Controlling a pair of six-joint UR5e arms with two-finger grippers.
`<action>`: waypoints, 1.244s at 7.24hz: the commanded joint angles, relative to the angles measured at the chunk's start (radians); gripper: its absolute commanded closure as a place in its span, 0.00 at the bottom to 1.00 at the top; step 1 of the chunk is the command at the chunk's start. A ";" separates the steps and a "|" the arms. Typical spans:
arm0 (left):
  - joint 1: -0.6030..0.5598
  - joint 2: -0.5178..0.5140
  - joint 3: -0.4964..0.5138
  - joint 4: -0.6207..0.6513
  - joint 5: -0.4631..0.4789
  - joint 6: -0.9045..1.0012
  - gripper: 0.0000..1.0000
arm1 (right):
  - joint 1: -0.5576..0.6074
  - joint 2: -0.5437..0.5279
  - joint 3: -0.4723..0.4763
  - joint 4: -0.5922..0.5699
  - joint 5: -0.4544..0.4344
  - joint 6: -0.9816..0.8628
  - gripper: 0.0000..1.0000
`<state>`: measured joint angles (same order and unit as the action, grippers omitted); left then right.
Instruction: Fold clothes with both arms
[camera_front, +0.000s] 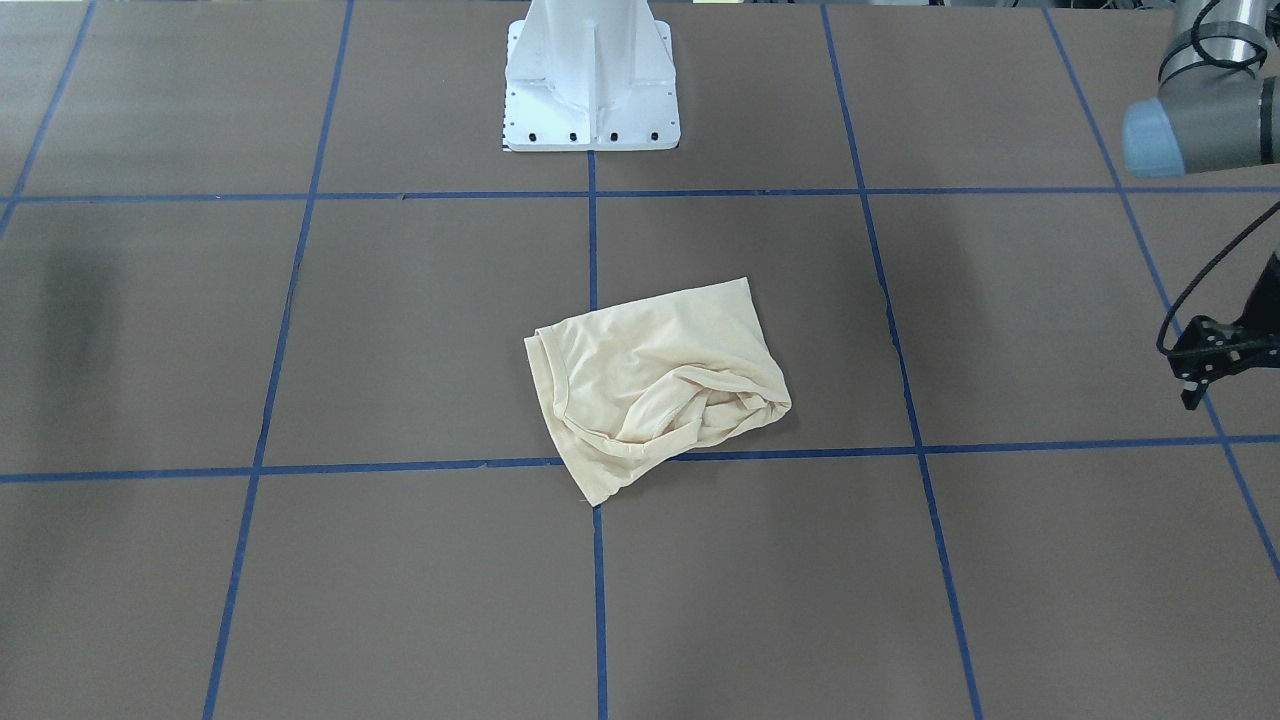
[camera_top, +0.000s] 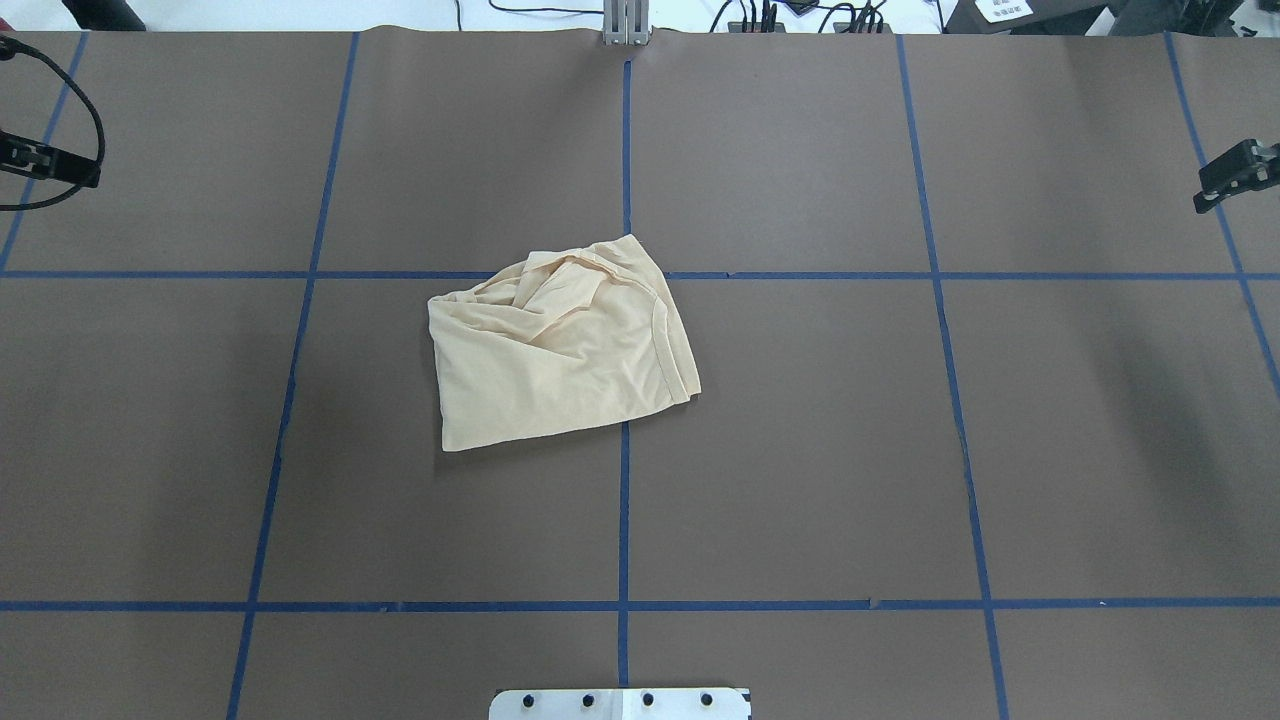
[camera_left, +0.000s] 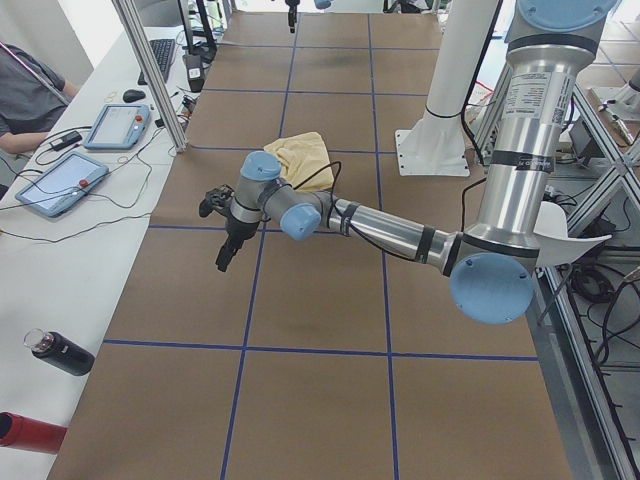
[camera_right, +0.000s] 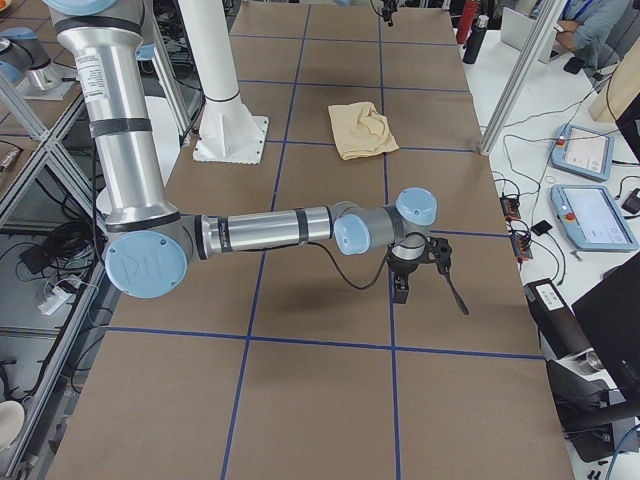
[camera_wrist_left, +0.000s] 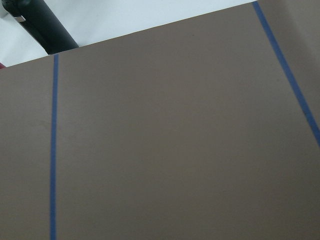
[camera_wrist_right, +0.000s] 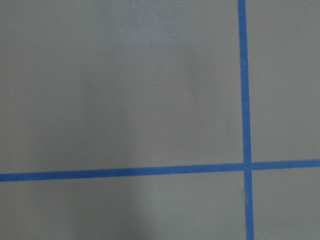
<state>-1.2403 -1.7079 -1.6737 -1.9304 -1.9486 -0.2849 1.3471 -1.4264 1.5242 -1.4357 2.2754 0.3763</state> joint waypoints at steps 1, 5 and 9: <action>-0.124 0.081 0.000 0.050 -0.137 0.223 0.00 | 0.076 -0.061 0.011 -0.002 0.108 -0.008 0.00; -0.269 0.172 -0.004 0.120 -0.270 0.420 0.00 | 0.147 -0.167 0.054 -0.012 0.108 -0.243 0.00; -0.300 0.207 0.006 0.197 -0.263 0.532 0.00 | 0.214 -0.232 0.059 -0.099 0.110 -0.460 0.00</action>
<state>-1.5382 -1.5235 -1.6691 -1.7406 -2.2093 0.2411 1.5331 -1.6445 1.5775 -1.4837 2.3842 -0.0088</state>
